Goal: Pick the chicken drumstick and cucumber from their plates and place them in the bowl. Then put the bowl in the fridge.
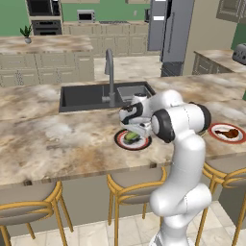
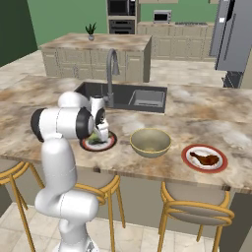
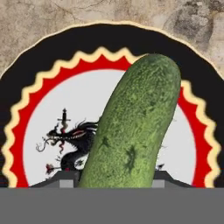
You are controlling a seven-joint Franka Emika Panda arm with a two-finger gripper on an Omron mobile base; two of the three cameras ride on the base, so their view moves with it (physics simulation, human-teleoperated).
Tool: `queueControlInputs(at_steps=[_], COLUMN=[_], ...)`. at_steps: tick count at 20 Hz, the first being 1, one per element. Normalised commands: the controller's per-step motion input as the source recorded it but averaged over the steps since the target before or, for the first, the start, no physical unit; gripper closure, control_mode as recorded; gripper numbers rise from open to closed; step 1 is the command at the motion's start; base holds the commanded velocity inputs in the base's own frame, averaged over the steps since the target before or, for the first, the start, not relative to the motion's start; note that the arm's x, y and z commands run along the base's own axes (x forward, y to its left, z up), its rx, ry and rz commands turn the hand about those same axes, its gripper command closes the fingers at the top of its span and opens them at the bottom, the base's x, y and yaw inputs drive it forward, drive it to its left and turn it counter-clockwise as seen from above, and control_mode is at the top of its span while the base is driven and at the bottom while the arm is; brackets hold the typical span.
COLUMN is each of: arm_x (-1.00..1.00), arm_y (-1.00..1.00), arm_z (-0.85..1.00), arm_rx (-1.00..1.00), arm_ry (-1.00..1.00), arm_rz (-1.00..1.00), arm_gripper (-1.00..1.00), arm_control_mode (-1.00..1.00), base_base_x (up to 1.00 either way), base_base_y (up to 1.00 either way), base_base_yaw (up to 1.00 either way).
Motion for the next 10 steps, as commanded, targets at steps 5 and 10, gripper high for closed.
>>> queueControlInputs(at_steps=[5,10], arm_x=[-0.11,-0.26], arm_y=[-0.27,-0.38], arm_z=[0.61,0.52], arm_rx=[0.03,0.0], arm_ry=[0.13,0.03], arm_rz=[0.05,0.16], arm_gripper=[1.0,1.0], arm_control_mode=[-1.0,-1.0], base_base_x=[0.0,0.0], base_base_y=[0.0,0.0], base_base_yaw=[0.0,0.0])
